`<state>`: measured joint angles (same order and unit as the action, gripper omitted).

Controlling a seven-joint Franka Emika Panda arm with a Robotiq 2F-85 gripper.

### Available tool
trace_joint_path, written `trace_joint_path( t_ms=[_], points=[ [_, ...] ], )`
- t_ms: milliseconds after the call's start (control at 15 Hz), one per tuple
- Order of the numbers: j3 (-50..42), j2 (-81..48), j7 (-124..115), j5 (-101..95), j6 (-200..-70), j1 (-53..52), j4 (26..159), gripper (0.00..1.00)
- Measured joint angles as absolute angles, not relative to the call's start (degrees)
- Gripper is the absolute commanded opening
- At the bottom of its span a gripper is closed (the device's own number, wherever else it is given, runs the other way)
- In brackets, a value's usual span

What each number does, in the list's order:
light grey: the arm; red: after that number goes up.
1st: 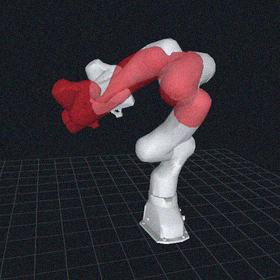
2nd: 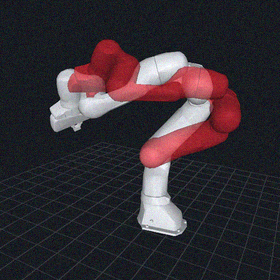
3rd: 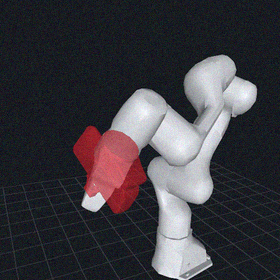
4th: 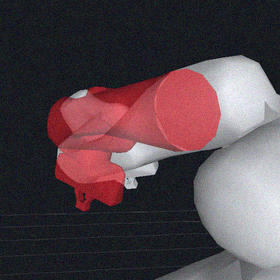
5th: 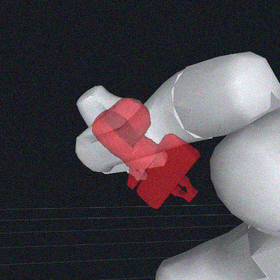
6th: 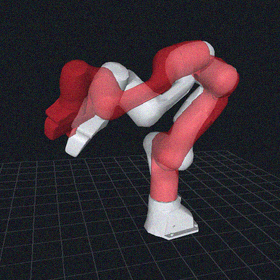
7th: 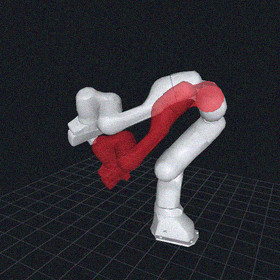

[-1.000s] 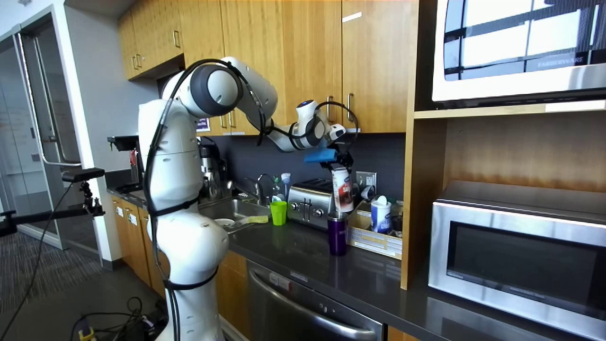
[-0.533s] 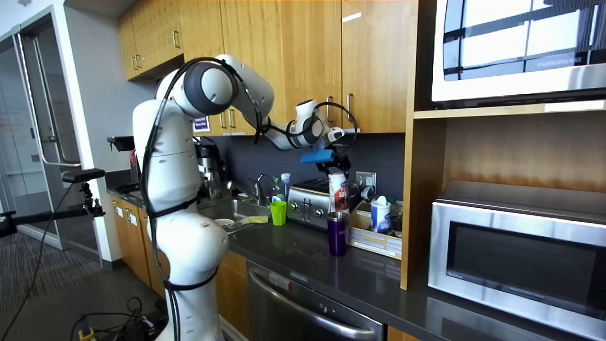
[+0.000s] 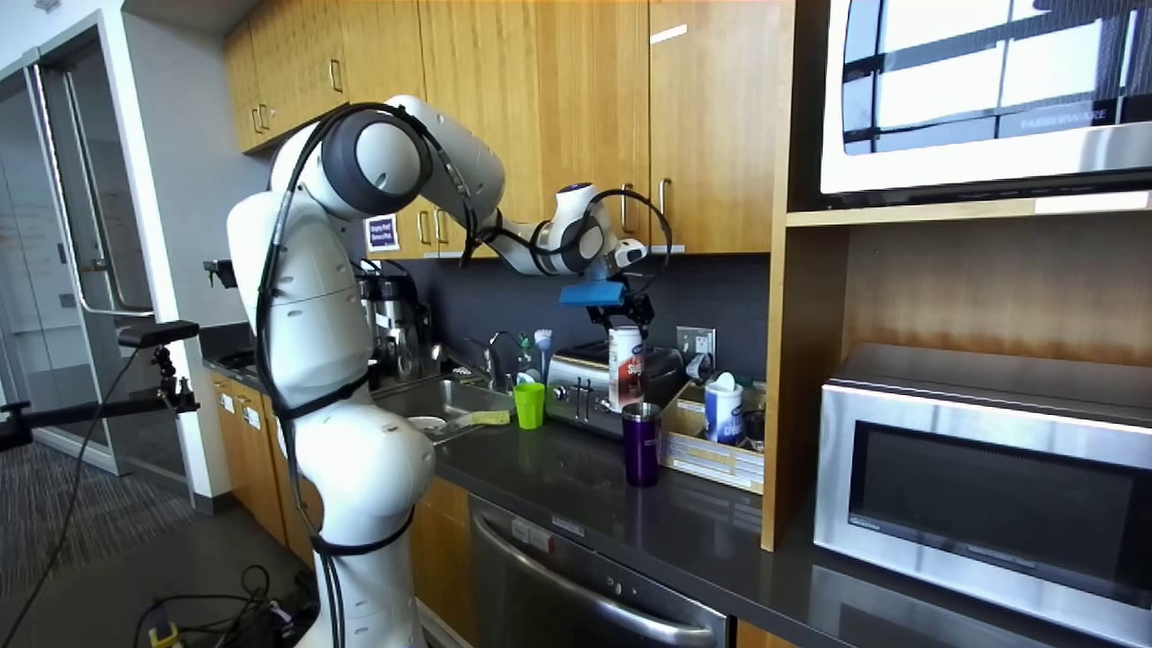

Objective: Put the white object on the counter

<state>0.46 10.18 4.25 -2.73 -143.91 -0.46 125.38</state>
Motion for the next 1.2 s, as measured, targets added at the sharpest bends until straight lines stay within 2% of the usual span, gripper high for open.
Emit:
trace_joint_path(
  t_ms=[733, 1200],
  points=[
    [0.3, 12.6, 11.8, 4.9, -139.7, -2.2, 127.3, 0.61],
    [0.6, 17.1, 11.8, 5.2, -138.9, -4.7, 133.1, 0.61]
  ],
)
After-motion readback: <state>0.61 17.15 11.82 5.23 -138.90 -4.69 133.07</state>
